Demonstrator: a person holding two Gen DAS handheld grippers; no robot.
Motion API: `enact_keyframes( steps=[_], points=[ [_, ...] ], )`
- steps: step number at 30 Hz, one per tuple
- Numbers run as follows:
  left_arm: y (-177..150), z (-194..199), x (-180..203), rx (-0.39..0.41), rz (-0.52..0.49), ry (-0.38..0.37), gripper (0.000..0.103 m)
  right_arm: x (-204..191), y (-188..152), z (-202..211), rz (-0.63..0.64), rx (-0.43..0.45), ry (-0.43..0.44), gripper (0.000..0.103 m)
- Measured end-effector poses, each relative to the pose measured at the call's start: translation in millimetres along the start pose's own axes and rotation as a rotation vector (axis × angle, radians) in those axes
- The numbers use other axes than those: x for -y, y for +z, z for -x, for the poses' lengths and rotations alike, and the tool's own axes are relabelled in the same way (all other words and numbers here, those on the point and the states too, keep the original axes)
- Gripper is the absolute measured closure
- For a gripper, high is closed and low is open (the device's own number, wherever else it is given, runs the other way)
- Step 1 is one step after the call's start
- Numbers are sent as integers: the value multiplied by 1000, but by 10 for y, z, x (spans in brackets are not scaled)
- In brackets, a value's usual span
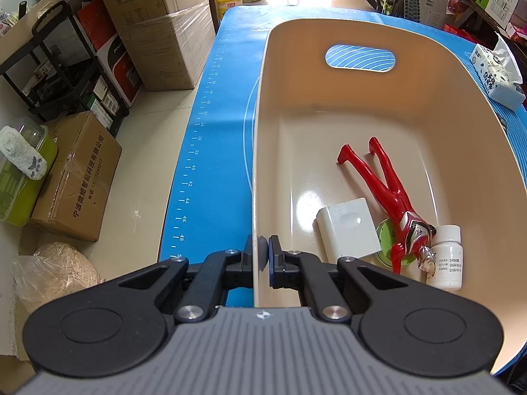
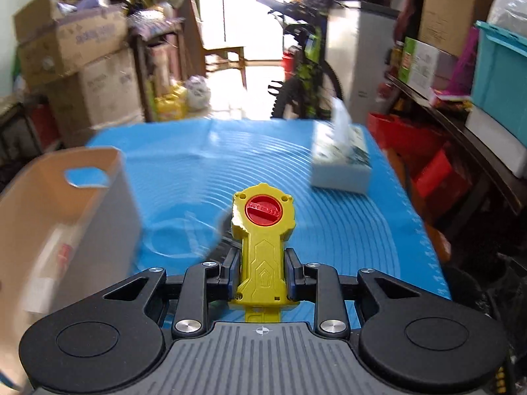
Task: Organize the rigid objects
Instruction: 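Carry the yellow toy into the bin with the right tool and release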
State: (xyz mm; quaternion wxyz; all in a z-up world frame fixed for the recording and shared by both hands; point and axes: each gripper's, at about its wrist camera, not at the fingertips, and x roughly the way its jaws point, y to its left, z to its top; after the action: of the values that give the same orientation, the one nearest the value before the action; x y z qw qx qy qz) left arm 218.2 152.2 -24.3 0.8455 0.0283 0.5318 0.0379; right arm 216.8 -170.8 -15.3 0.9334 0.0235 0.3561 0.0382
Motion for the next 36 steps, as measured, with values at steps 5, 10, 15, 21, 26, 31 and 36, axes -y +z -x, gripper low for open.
enact_keyframes(
  steps=[5,10,15,21,26,31,36],
  points=[
    [1,0,3,0,-3,2,95,-392,161,163,56,48,83,67],
    [-7,-2,-3,1,-4,2,95,-846,240,231,118,58,175,67],
    [-8,-2,2,2,-6,2,95,-1280,128,148,170,8,255,67],
    [-13,2,-9,5,-6,-3,95,-1587,-26,-49,196,-73,280,67],
    [-16,6,0,8,-12,-1,95,-1767,-119,-181,264,-141,217,67],
    [-22,-2,2,8,-12,1,95,-1926,-176,-248,340,-195,198,67],
    [-25,1,11,8,-13,6,95,-1994,-250,-329,360,-254,207,67]
  ],
)
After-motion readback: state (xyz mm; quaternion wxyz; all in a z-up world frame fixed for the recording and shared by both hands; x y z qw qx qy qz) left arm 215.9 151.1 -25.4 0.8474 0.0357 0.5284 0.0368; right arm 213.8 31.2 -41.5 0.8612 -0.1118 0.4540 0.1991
